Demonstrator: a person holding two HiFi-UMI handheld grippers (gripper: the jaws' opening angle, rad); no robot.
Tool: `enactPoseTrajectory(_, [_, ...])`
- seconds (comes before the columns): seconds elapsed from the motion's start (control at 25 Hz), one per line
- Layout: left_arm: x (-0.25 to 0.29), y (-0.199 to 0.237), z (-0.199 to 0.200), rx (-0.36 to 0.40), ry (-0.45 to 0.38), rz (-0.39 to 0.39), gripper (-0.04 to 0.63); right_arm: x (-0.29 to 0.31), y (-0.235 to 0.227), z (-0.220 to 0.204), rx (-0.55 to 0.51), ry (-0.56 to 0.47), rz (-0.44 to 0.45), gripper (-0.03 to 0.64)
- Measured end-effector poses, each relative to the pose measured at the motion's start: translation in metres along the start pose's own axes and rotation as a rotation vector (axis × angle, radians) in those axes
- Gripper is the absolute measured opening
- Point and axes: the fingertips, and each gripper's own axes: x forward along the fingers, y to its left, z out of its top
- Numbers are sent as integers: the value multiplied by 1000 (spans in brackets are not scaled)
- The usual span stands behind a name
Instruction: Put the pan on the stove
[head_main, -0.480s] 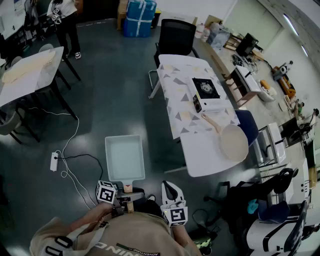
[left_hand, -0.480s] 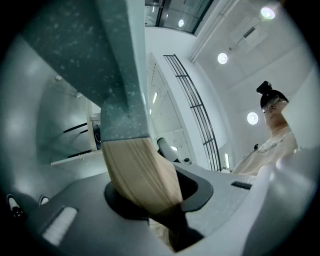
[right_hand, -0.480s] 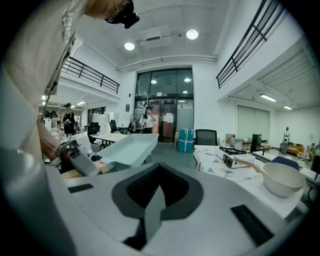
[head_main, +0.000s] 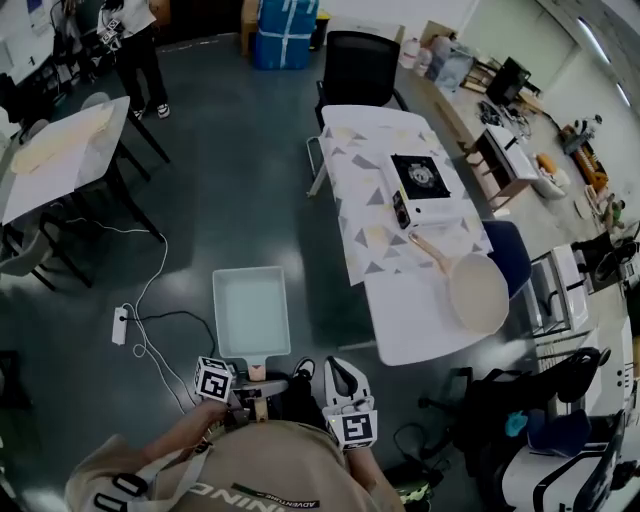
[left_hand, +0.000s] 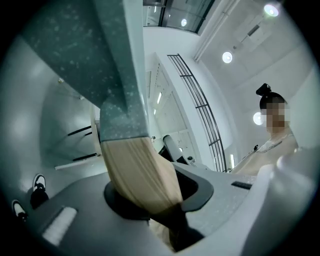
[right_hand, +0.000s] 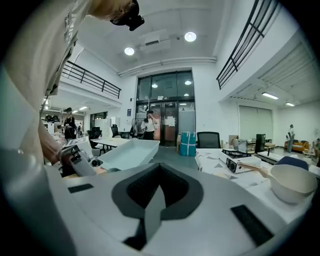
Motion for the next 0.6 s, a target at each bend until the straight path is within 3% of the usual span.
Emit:
enactPoseTrajectory(0.28, [38, 0, 59, 47, 60, -3, 101, 40, -61, 6, 21, -14, 25, 0])
enactPoseTrajectory(0.6, [80, 26, 101, 18, 91, 16, 100, 90, -116, -14, 43, -42, 112, 0])
